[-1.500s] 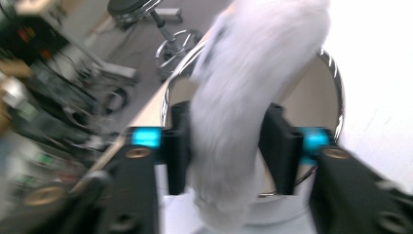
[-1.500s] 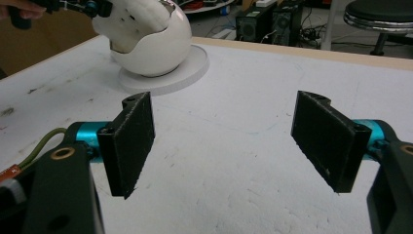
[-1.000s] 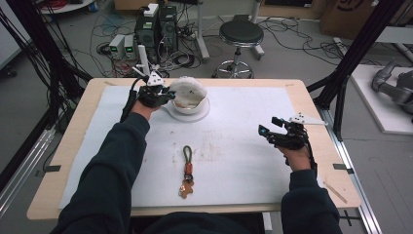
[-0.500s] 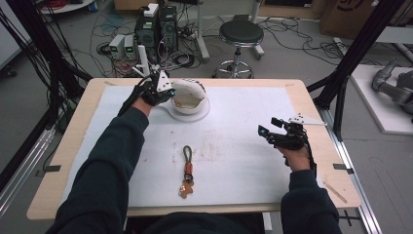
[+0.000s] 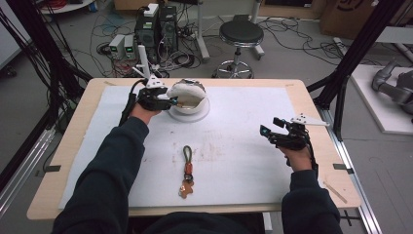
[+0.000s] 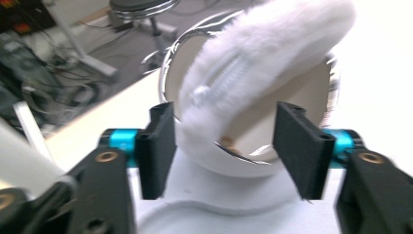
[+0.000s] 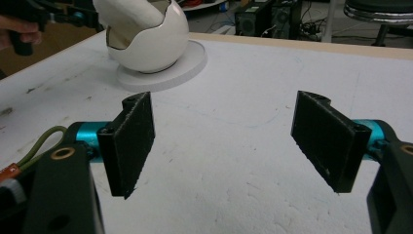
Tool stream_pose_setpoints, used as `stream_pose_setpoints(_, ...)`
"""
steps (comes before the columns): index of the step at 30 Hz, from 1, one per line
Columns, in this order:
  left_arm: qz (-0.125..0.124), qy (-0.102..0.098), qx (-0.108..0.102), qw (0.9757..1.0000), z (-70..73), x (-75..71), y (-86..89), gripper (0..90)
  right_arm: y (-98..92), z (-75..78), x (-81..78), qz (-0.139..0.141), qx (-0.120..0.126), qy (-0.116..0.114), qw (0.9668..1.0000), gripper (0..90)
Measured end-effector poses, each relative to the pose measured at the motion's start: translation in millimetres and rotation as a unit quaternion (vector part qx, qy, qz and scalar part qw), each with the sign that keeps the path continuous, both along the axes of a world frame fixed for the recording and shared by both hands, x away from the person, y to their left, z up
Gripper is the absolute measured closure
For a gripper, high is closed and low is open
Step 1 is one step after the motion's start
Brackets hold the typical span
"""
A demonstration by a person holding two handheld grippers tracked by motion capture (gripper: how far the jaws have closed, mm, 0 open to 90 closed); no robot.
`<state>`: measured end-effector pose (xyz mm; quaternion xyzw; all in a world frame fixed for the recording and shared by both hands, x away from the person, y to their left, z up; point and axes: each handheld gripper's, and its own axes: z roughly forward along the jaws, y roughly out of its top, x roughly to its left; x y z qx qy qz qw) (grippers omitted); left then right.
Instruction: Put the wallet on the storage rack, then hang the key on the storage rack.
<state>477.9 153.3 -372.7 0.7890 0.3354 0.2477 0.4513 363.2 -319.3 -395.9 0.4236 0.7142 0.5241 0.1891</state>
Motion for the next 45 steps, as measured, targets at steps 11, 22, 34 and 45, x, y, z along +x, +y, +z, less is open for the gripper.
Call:
stream_pose_setpoints(11,0.032,-0.031,-0.11,0.9929,-6.2,-61.6,38.4,22.1,0.7,2.9,1.9,-0.004,-0.021,-0.008,0.9997,23.1)
stream_pose_setpoints(22,0.084,-0.032,-0.12,0.9888,-29.7,-94.8,62.5,22.2,-2.2,1.9,4.6,-0.016,-0.036,-0.007,0.9992,22.2)
stream_pose_setpoints(34,0.081,-0.018,-0.112,0.9902,-31.7,-104.3,60.8,22.8,-7.7,0.6,-1.6,-0.029,-0.042,-0.007,0.9987,22.1)
stream_pose_setpoints(45,0.029,0.034,-0.108,0.9932,-38.3,-113.9,42.4,42.0,-7.6,-2.3,-1.4,-0.025,-0.044,-0.005,0.9987,22.2)
